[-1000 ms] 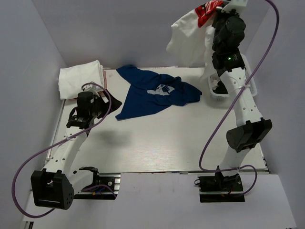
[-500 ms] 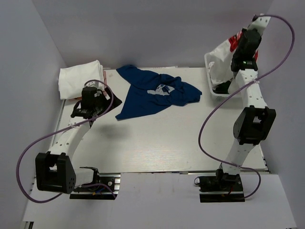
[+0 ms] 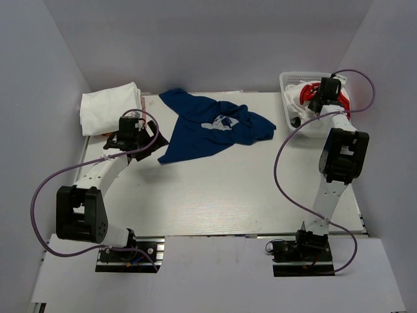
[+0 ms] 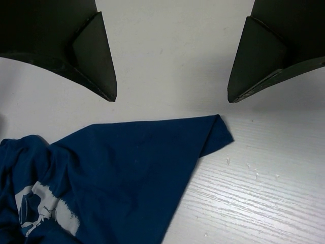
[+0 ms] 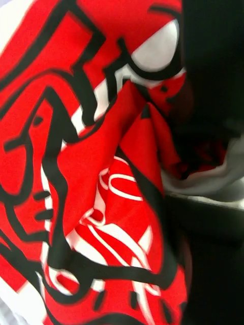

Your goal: Fold and stack the t-shirts

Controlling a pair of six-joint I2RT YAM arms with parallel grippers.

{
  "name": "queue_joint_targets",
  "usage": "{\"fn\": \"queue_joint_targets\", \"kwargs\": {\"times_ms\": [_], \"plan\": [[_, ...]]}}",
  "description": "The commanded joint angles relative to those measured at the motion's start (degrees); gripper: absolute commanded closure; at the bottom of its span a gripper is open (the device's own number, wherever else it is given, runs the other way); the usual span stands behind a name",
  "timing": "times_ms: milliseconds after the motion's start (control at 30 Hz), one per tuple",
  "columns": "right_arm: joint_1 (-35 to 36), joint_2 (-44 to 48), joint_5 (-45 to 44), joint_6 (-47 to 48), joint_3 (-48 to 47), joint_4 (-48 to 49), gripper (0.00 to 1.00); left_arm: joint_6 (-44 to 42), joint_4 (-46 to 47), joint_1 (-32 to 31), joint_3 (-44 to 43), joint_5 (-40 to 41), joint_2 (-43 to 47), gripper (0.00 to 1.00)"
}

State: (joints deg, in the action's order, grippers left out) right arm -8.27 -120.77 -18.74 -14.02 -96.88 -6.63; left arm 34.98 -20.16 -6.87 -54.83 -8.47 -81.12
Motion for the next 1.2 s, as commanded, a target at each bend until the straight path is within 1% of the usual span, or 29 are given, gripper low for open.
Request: {"fn": "queue_joint_targets", "kwargs": {"times_ms": [0, 33, 67, 100, 167, 200, 233, 267, 300, 333, 400, 433, 500, 533, 567, 633, 700, 733, 767, 800, 833, 867, 900, 967, 1000, 1067, 1100, 1133, 1167], "plan": [[0.36, -0.60, 7.83, 0.92, -8.14, -9.41, 0.49, -0.27, -1.55, -0.16, -1.42, 1.26, 2.19, 0.00], [0.36, -0.69, 8.45, 1.19, -8.76, -10.32, 0.39, -0.27, -1.55, -0.16, -0.64, 1.26, 2.20, 0.00], [0.36, -0.61, 8.89, 1.62, -10.07, -11.90, 0.14, -0.27, -2.07, -0.16, 0.07, 1.26, 2.98, 0.00], [0.36, 0.35, 9.07, 1.89, -10.26, -12.96, 0.10, -0.27, -2.07, -0.16, 0.07, 1.78, 3.60, 0.00], [0.54, 1.50, 9.16, 2.77, -10.00, -14.36, 0.10, -0.27, -2.60, -0.16, 1.30, 2.67, 4.13, 0.00], [0.80, 5.07, 9.34, 2.77, -9.73, -14.72, 0.10, -0.27, -3.47, -0.16, 1.30, 3.28, 4.13, 0.00], [1.06, 6.24, 9.60, 2.86, -9.38, -14.46, 0.10, -0.27, -3.48, -0.16, 1.30, 3.28, 4.13, 0.00], [1.15, 9.90, 10.04, 3.03, -7.03, -14.29, 0.10, -0.27, -4.35, -0.16, 1.91, 4.07, 4.13, 0.00], [1.85, 11.68, 10.22, 2.86, -5.96, -13.85, 0.10, -0.27, -4.36, -0.16, 1.92, 4.60, 4.13, 0.00], [2.20, 17.35, 9.96, 3.29, -3.78, -12.37, 0.10, -0.27, -4.36, -0.16, 2.61, 5.21, 4.13, 0.00], [3.17, 20.73, 10.04, 4.78, 0.45, -11.30, 0.10, -0.27, -3.31, -0.16, 2.62, 6.54, 4.13, 0.00], [4.57, 24.41, 10.39, 5.49, 1.25, -10.51, 0.10, -0.27, -2.78, -0.16, 2.62, 6.54, 3.35, 0.00], [5.63, 26.19, 10.04, 8.29, 3.09, -11.47, 0.10, -0.79, -1.72, -0.16, 2.62, 6.54, 2.12, 0.00], [7.64, 27.68, 10.48, 9.18, 3.71, -11.82, 0.10, -0.79, -1.03, -0.16, 2.62, 5.84, 1.24, 0.00], [8.09, 29.00, 11.09, 10.06, 4.50, -11.56, 0.10, -0.79, -1.02, -0.16, 2.62, 5.14, -0.86, 0.00], [12.38, 29.80, 14.42, 13.56, 6.44, -11.39, 0.10, -1.32, -0.49, -0.16, 1.40, 3.73, -2.89, 0.00], [15.20, 28.40, 20.13, 17.61, 6.18, -11.73, 0.10, -2.02, 0.29, -0.16, 0.87, 2.24, -5.52, 0.07], [16.43, 27.53, 21.54, 19.80, 5.74, -13.82, 0.10, -2.02, 1.34, -0.16, 0.86, 0.66, -6.15, 0.07], [17.06, 24.04, 22.69, 21.56, 3.91, -14.71, 0.10, -2.72, 2.14, -0.16, 0.86, -0.31, -6.76, 0.09], [18.45, 22.70, 25.39, 22.28, 2.41, -15.42, 0.10, -2.73, 3.54, -0.16, 1.39, -0.32, -7.38, 0.09], [19.08, 21.55, 25.94, 23.24, 1.01, -16.47, 0.10, -2.73, 3.55, -0.16, 1.39, -0.32, -8.78, 0.09], [21.08, 17.80, 25.25, 24.99, 0.38, -16.48, 0.10, -2.73, 3.55, -0.16, 1.39, -0.32, -9.66, 0.09], [21.80, 16.37, 24.20, 24.83, -2.93, -16.66, 0.10, -2.73, 3.55, -0.16, 0.78, 0.29, -10.54, 0.09], [23.29, 11.45, 21.91, 24.13, -6.63, -19.36, 0.10, -2.73, 3.55, -0.16, -0.97, 0.30, -13.43, 0.09], [23.91, 8.04, 21.12, 24.04, -12.48, -20.95, 0.10, -2.73, 3.55, -0.16, -0.98, 0.30, -14.41, 0.09], [25.14, 3.19, 20.41, 23.69, -15.69, -21.84, 0.10, -2.73, 3.55, -0.16, -2.56, 0.30, -16.34, 0.09], [25.23, -0.66, 19.98, 23.69, -18.06, -21.41, 0.10, -2.73, 4.16, -0.16, -2.56, -0.31, -18.26, 0.09], [25.84, -1.74, 19.71, 23.86, -19.38, -20.97, 0.10, -3.25, 4.17, -0.16, -3.17, -1.02, -19.15, 0.14], [26.20, -2.71, 19.80, 24.56, -19.66, -17.92, 0.10, -3.78, 4.17, -0.16, -3.88, -2.59, -20.03, 0.16]]}}
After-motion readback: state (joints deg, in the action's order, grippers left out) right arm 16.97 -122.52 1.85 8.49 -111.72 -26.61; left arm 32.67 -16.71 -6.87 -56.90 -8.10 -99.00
